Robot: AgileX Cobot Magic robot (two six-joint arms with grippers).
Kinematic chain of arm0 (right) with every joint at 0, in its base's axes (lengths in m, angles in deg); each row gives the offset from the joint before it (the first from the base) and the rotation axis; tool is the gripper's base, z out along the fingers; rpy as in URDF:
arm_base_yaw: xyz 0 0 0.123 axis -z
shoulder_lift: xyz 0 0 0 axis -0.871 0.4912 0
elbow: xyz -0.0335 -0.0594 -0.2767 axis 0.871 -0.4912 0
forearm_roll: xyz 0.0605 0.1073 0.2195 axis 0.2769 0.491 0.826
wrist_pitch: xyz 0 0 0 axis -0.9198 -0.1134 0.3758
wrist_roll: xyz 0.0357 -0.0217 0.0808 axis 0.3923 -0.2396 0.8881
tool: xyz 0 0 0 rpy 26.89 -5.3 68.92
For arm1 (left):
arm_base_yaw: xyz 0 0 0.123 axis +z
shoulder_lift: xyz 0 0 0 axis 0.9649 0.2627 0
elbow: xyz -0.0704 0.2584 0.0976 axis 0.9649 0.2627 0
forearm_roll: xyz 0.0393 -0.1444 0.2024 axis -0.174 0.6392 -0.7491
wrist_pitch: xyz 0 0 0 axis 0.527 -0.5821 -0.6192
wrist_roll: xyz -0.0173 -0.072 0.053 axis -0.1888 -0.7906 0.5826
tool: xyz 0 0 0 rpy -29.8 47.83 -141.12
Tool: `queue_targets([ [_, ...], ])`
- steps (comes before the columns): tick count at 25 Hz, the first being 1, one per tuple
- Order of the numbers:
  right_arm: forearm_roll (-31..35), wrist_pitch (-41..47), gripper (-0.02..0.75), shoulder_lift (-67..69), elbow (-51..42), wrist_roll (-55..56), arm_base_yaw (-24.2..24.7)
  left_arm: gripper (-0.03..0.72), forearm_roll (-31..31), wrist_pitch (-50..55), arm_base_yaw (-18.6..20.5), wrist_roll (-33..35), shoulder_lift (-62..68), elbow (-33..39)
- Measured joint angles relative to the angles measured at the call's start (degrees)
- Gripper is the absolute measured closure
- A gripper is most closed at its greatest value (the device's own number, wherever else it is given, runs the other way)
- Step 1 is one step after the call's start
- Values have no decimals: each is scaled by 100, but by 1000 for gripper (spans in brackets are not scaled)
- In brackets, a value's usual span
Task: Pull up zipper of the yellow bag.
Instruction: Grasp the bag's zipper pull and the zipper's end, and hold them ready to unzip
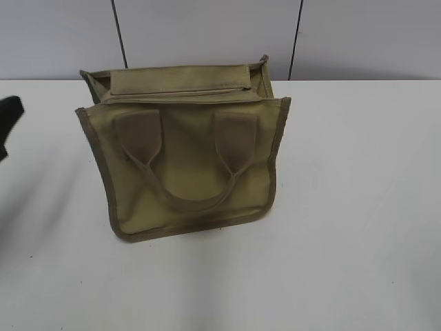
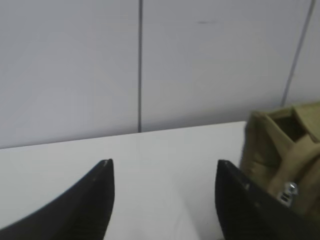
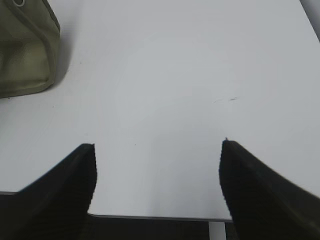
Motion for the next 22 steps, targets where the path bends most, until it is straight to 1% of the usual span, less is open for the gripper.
queue_targets([
  [2,0,0,155,0,0,0,0,211,-574,-554,0,-101,641,0],
  [4,0,0,155,0,0,0,0,225,-997,-963,0,-136,1274,-11],
  [8,0,0,155,0,0,0,0,284,-1764,-1382,0,-148,2209,-163],
  [12,0,0,155,0,0,0,0,340,-2653,-1545,-5,-152,2792,-554],
  [22,0,0,155,0,0,0,0,353,-2960,-1765,-5,-176,3744,-1401],
])
